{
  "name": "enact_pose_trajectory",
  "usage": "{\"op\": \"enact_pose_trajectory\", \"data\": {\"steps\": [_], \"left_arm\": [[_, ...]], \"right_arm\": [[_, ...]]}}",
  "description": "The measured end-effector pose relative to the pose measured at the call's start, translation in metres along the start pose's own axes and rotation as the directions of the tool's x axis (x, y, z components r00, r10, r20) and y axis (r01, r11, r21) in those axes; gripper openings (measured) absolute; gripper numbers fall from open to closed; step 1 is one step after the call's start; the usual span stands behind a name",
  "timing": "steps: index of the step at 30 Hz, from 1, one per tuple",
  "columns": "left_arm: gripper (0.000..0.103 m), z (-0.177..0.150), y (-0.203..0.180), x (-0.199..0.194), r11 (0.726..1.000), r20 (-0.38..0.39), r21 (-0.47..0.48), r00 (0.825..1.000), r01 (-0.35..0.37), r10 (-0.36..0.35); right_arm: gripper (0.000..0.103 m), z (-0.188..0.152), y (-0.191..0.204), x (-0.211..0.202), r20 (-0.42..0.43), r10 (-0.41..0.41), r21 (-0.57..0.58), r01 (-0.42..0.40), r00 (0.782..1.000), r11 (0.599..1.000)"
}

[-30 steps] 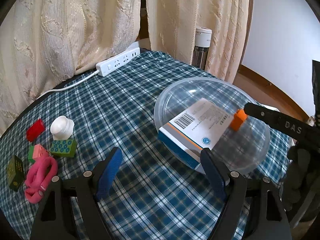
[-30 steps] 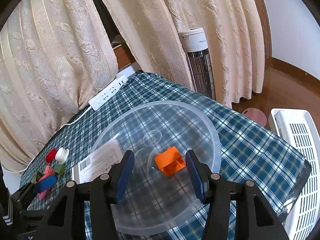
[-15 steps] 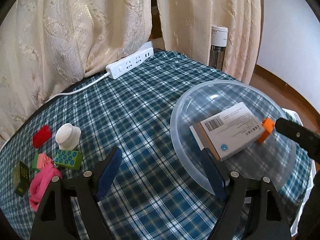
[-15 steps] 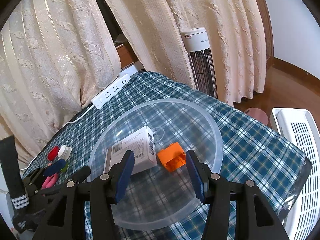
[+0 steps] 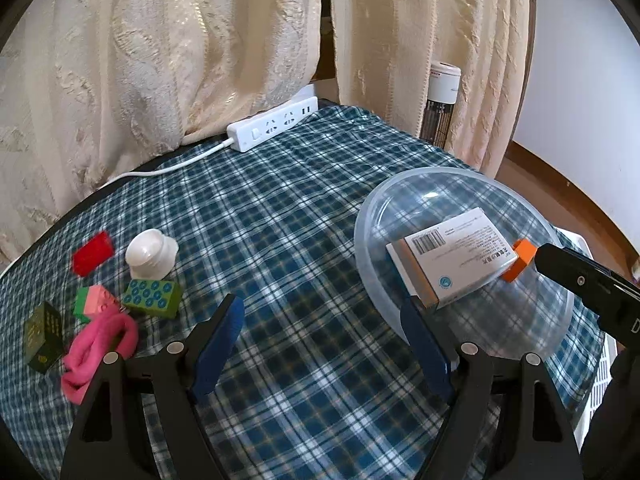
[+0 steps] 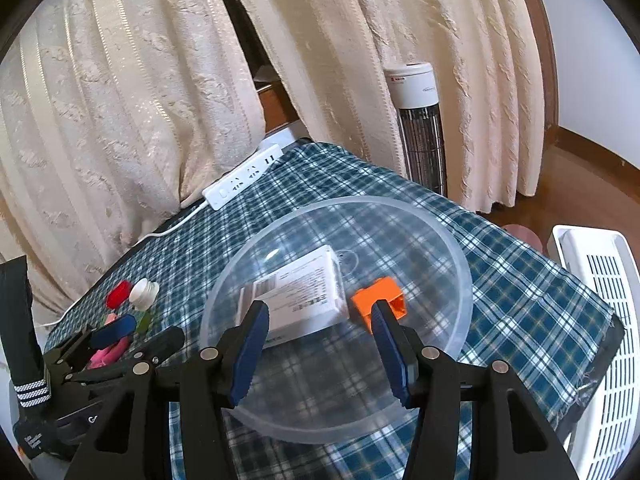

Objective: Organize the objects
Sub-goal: 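Withdraw both tools from the bowl back toward the toy pile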

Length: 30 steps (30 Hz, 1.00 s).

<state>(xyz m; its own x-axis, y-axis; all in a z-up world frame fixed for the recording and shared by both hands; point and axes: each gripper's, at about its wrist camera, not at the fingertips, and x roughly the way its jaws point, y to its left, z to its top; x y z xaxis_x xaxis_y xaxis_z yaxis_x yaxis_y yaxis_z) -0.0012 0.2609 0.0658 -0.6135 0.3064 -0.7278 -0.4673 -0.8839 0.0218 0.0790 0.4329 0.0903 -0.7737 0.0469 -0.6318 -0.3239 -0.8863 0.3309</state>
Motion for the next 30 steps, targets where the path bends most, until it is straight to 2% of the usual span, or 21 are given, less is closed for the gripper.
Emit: {"op": "enact_pose_trajectory", "data": {"steps": [9,15,24,30], "left_arm": [[0.082,-0.010,0.020,-0.021,1.000,0.022,-0.023,1.000,-0.017,0.018],[0.082,-0.017,0.038,-0.031,0.999,0.033,-0.042,0.999,-0.031,0.032],[0.082,-0.028,0.070,-0.044,0.995,0.040,-0.085,0.997,-0.060,0.063],[0.082,-0.037,0.095,-0.048,0.989,0.036,-0.124,0.996,-0.077,0.082]], "right_arm": [[0.057,-0.008,0.029,-0.004,-0.009,0.027,-0.061,-0.027,1.000,0.998],[0.061,-0.016,0.050,-0.004,-0.023,0.045,-0.098,-0.047,0.999,0.994],[0.062,-0.026,0.081,0.008,-0.073,0.069,-0.137,-0.079,0.995,0.987],[0.070,-0.033,0.103,0.016,-0.100,0.090,-0.151,-0.104,0.991,0.983]]}}
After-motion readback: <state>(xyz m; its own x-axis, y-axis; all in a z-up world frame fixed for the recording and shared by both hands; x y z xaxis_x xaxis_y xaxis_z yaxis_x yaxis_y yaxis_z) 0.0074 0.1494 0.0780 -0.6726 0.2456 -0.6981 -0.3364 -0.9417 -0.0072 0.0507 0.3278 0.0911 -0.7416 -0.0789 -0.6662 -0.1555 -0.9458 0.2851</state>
